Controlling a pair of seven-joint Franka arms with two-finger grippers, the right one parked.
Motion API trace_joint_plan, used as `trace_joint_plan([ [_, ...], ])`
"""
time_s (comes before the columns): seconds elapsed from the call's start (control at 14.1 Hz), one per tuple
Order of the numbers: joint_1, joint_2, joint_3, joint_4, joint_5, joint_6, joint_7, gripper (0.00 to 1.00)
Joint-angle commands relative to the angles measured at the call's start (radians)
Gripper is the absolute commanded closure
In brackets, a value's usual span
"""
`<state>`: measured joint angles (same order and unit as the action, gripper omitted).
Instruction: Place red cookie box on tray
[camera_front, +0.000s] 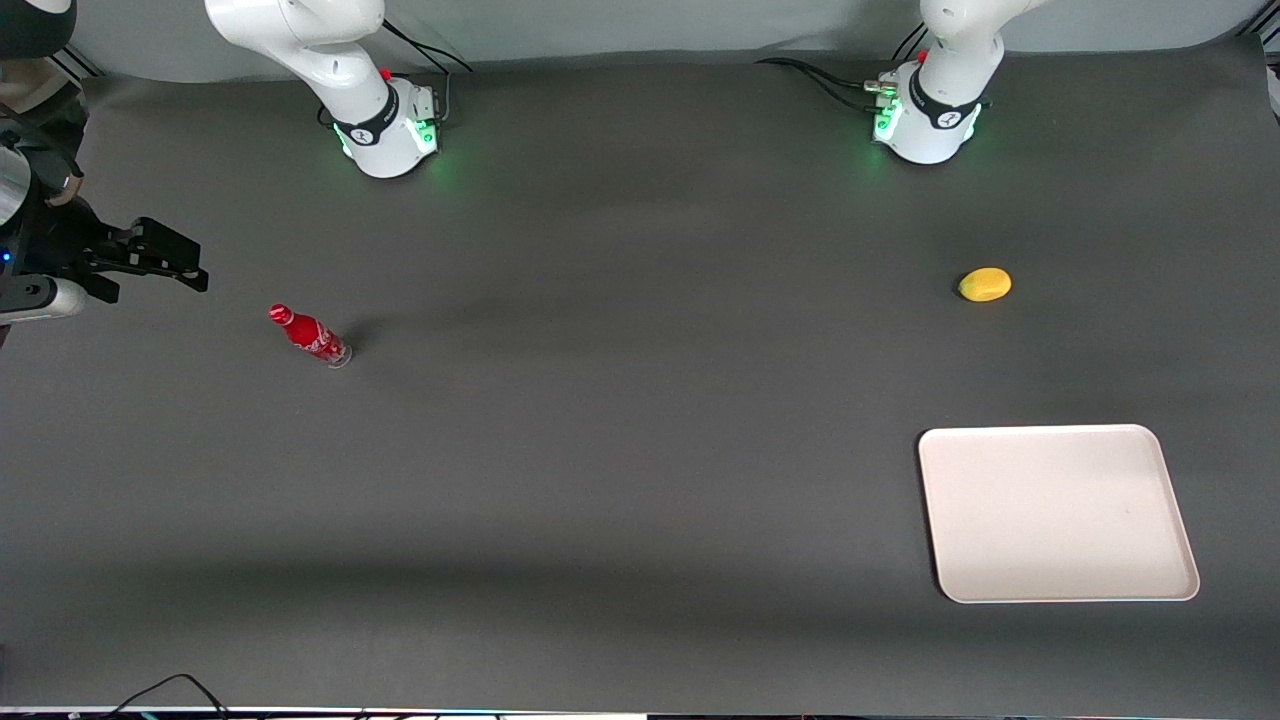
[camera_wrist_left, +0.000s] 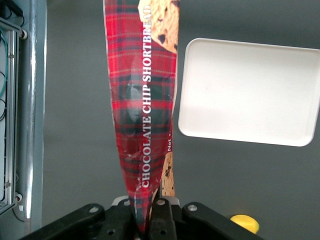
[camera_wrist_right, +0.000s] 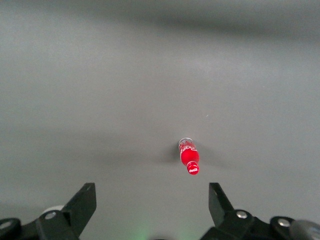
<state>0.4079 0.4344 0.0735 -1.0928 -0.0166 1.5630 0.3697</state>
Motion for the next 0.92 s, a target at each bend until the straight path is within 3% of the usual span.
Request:
trace_joint_plan([
  [0.0, -0.098, 0.042, 0.031, -0.07, 0.009, 0.103, -0.032, 1.0],
  [0.21, -0.286, 0.082, 0.214, -0.088, -0.008, 0.17, -0.009, 1.0],
  [0.57, -0.296, 0.184, 0.229, -0.16, -0.126, 0.345, 0.123, 1.0],
  [0.85, -0.291, 0.268, 0.23, -0.197, -0.147, 0.44, 0.146, 1.0],
])
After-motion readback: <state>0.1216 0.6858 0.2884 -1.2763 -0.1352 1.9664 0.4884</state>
